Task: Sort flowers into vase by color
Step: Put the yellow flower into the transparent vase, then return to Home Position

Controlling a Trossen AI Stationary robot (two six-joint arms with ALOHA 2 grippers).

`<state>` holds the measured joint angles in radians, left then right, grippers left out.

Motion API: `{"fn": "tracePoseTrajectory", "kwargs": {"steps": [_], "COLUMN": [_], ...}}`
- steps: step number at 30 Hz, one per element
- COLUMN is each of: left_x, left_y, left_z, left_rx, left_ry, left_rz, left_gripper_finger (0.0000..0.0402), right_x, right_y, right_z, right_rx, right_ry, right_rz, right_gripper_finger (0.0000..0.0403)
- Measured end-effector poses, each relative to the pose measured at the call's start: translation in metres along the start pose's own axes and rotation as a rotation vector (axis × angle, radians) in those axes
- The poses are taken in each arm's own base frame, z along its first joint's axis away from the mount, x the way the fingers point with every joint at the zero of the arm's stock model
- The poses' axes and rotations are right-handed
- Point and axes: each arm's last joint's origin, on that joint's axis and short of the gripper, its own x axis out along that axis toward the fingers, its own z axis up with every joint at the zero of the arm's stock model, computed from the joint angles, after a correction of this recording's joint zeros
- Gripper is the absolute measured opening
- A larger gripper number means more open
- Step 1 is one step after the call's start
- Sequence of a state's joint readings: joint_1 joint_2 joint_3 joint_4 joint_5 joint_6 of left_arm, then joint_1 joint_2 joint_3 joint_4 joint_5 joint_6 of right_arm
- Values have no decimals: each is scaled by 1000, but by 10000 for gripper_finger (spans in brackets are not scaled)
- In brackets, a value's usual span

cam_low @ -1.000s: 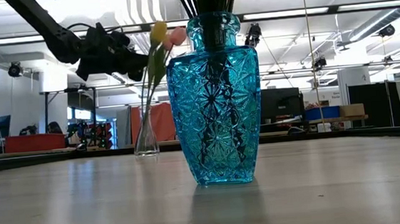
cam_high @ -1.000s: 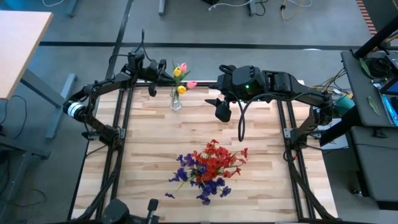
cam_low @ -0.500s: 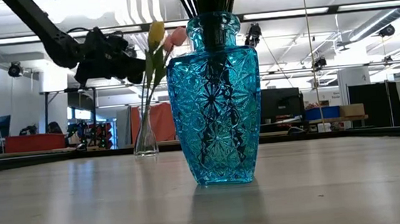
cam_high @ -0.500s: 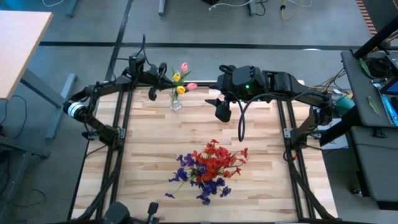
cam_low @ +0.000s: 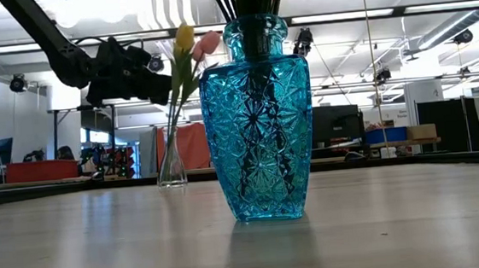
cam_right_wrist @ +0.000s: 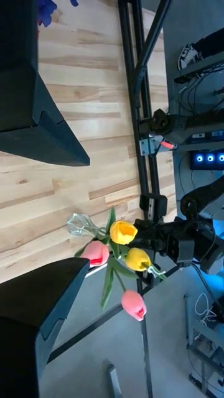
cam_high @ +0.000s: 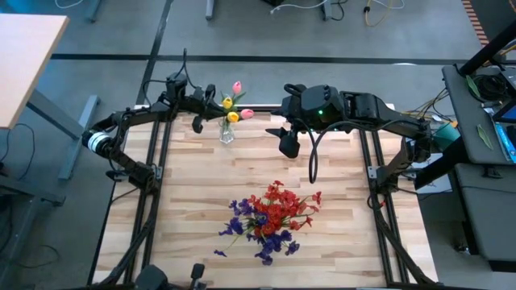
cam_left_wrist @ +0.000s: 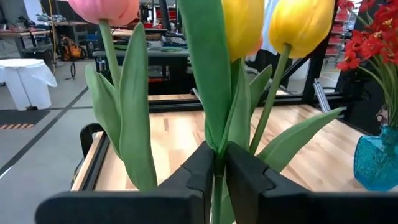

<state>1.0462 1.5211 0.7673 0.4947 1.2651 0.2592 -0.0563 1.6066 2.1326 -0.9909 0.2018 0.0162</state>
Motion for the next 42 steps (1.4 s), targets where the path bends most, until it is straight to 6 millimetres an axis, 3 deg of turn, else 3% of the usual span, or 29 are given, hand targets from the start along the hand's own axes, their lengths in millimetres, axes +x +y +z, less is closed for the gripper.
{"fn": "tracePoseTrajectory", "kwargs": {"steps": [8, 19, 24, 30, 35, 42], "left_x": [0, -1, -4, -17, -26, -27], "left_y": [0, 2, 6, 6, -14, -73], "left_z": [0, 6, 20, 46, 77, 122], "left_rx": [-11, -85, -166, -212, -176, -80], "left_ry": [0, -17, -37, -69, -105, -133], "left_rz": [1, 42, 51, 76, 79, 154], "left_gripper_finger": [52, 152, 189, 199, 200, 191], "right_x": [0, 0, 0, -9, -24, -51], "right_y": [0, 0, 0, -2, -3, 10], "right_z": [0, 0, -2, -2, -3, -18], "right_rx": [0, 0, -26, -86, -127, -174], "right_ry": [0, 2, 23, 11, 3, -11], "right_rz": [0, 0, 0, 0, 12, 103], "right_gripper_finger": [244, 244, 244, 244, 244, 244]}}
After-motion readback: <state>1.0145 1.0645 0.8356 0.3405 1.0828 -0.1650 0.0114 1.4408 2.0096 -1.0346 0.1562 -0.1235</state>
